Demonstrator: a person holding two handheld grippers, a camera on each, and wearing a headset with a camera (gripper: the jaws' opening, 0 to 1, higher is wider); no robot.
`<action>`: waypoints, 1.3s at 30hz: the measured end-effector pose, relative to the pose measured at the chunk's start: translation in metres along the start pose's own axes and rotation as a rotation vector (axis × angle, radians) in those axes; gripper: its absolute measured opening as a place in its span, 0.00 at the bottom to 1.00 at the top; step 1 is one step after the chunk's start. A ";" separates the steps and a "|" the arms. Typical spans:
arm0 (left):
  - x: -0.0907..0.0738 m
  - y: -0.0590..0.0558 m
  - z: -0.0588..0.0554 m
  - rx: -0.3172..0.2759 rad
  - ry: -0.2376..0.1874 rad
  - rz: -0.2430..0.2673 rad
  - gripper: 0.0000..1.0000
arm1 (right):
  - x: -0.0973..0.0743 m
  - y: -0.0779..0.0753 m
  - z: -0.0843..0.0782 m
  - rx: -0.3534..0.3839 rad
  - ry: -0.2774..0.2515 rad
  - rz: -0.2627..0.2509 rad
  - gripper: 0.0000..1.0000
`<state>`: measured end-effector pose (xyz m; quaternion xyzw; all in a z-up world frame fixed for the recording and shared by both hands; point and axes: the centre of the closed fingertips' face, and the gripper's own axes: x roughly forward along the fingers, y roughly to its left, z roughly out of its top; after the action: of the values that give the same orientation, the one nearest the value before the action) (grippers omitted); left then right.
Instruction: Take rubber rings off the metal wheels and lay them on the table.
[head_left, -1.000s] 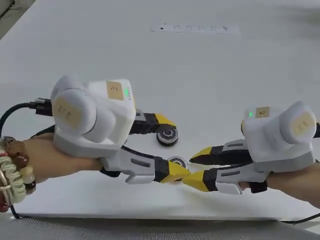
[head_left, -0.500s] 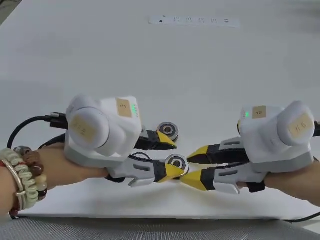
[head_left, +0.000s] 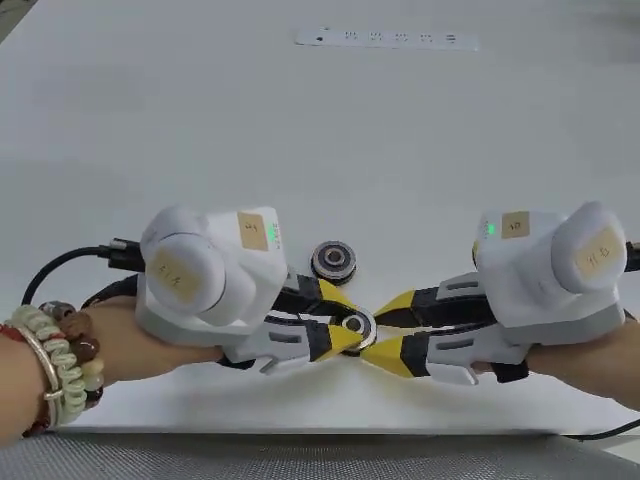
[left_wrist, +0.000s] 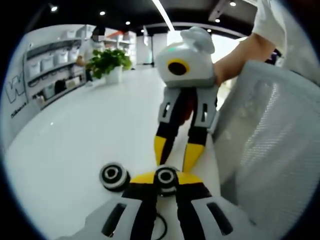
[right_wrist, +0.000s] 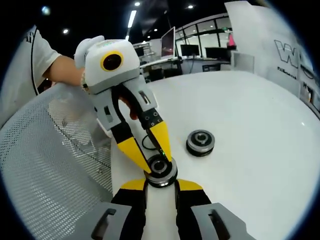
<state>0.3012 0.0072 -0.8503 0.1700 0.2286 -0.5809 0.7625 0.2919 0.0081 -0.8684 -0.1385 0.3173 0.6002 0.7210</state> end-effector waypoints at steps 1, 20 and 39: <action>0.000 0.000 0.000 -0.001 -0.004 0.001 0.15 | 0.000 0.000 0.000 -0.003 0.002 -0.001 0.18; -0.003 0.000 0.000 -0.007 -0.040 0.003 0.15 | -0.003 -0.002 -0.004 -0.007 0.021 -0.031 0.04; -0.002 0.001 0.000 0.008 -0.046 0.009 0.15 | -0.003 -0.008 -0.005 0.163 -0.011 -0.055 0.00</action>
<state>0.3013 0.0089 -0.8490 0.1606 0.2077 -0.5823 0.7694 0.2976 0.0011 -0.8713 -0.0846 0.3571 0.5531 0.7479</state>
